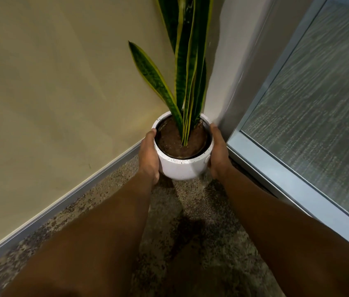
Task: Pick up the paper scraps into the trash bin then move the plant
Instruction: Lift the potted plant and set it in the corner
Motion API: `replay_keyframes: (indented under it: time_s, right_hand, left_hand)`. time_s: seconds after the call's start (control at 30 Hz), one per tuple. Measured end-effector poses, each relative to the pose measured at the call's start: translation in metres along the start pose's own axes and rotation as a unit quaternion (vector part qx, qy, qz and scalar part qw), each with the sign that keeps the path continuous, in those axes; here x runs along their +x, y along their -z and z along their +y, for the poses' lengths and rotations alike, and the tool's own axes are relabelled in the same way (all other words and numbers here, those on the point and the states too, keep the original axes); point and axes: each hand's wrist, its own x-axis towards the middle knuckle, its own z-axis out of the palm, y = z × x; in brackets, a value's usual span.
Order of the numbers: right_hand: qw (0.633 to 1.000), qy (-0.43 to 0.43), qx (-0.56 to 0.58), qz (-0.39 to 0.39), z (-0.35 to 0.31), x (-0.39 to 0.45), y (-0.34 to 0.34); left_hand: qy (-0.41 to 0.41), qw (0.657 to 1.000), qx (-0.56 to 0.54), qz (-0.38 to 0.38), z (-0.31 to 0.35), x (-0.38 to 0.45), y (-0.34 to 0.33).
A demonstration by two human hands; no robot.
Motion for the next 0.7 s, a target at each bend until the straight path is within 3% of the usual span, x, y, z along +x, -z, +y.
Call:
replay_keyframes:
  time_s: [0.4,0.5,0.6,0.7]
  right_hand:
    - [0.999,-0.005,0.035,0.031,0.005,0.001,-0.001]
    - [0.997,-0.038,0.041,0.052,0.008,-0.002,0.001]
    - [0.994,-0.070,0.055,0.060,0.002,-0.028,-0.006]
    - [0.989,-0.120,0.041,0.076,-0.023,-0.075,-0.017]
  left_hand:
    - [-0.006,1.000,-0.027,-0.008,0.003,-0.015,-0.005]
    - [-0.010,0.998,-0.020,0.056,0.002,-0.024,-0.008]
    - [-0.012,0.984,-0.030,0.175,0.007,-0.054,-0.021]
    - [0.007,0.978,-0.021,0.208,0.015,-0.095,-0.034]
